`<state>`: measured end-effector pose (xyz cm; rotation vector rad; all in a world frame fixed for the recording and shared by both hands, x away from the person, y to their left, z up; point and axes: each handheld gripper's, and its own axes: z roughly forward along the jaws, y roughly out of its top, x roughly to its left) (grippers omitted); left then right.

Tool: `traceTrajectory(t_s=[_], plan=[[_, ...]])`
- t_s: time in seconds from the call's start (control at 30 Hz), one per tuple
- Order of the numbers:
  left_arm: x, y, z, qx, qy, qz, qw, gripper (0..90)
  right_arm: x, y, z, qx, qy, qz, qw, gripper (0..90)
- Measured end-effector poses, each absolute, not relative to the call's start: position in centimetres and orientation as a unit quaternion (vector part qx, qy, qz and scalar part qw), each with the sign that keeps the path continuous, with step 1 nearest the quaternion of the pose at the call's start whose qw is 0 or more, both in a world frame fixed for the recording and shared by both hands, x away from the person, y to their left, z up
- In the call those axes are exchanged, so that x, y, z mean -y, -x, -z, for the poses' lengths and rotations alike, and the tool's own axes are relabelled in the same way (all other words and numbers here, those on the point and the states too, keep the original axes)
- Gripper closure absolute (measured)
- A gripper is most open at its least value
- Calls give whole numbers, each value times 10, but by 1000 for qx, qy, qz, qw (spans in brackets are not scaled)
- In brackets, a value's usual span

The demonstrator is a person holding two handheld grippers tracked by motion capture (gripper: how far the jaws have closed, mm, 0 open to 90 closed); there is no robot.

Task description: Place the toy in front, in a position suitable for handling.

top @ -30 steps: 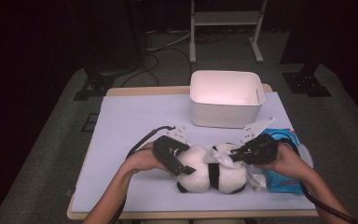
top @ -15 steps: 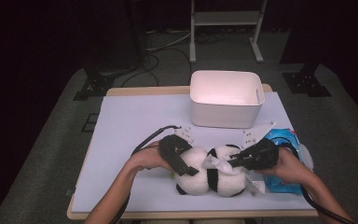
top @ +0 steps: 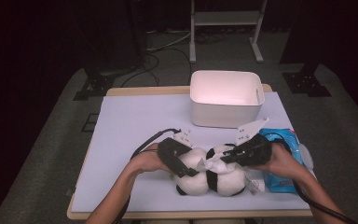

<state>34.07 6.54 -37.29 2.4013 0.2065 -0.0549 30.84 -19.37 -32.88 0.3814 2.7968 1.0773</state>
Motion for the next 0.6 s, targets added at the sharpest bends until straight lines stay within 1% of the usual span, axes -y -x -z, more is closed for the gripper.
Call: traceTrajectory(t_s=[0.33,0.6], plan=[[-68,-332,373,-71,-929,6,364,184,169,-321,330,-929,-112,-348,60,817],[-71,-328,373,-71,-928,5,366,190,183,-318,325,-927,-123,-348,67,817]])
